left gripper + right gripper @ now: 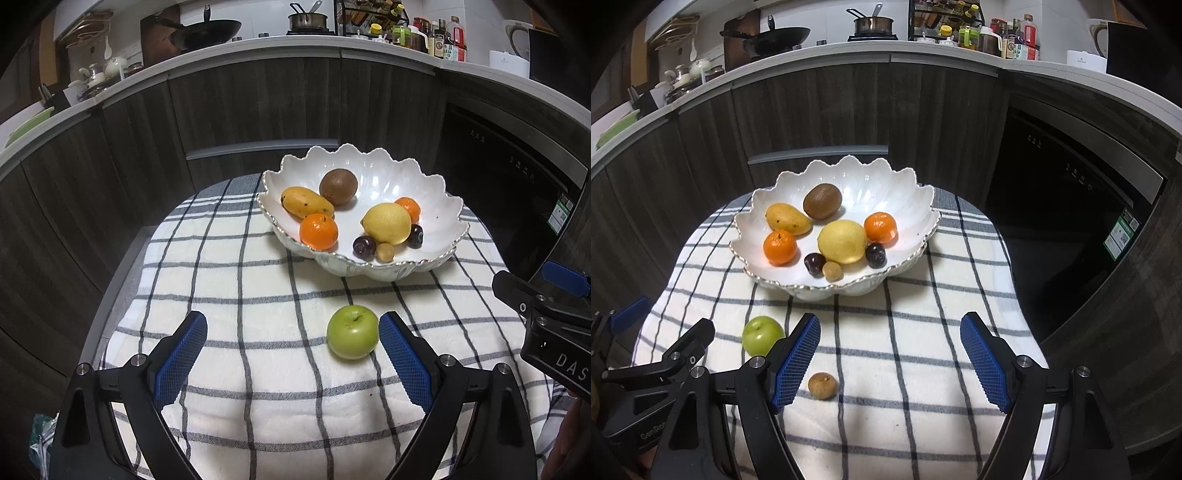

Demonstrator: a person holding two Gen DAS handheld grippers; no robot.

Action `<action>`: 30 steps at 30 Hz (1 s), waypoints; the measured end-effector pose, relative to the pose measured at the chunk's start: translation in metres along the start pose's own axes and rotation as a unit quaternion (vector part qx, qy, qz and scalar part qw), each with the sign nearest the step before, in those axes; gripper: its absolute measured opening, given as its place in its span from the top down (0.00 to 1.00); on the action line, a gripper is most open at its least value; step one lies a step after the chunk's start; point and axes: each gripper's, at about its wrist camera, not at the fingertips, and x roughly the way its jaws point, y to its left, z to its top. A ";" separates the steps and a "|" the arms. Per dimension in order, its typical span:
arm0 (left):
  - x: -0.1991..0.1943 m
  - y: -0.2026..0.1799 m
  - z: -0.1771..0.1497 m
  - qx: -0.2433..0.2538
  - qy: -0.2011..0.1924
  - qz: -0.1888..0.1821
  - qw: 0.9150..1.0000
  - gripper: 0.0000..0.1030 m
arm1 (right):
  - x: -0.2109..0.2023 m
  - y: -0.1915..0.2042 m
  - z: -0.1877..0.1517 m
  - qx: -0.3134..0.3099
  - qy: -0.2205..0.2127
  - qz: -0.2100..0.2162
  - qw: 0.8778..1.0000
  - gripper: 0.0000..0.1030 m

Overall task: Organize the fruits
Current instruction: 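Withdraw both tools from the bowl toward the green apple and longan, then grasp the green apple with the left tool while the right tool grasps the brown longan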

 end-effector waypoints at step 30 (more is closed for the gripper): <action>0.082 -0.045 -0.013 0.035 0.063 -0.041 0.997 0.45 | 0.054 -0.028 -0.026 0.045 0.036 -0.020 0.998 0.23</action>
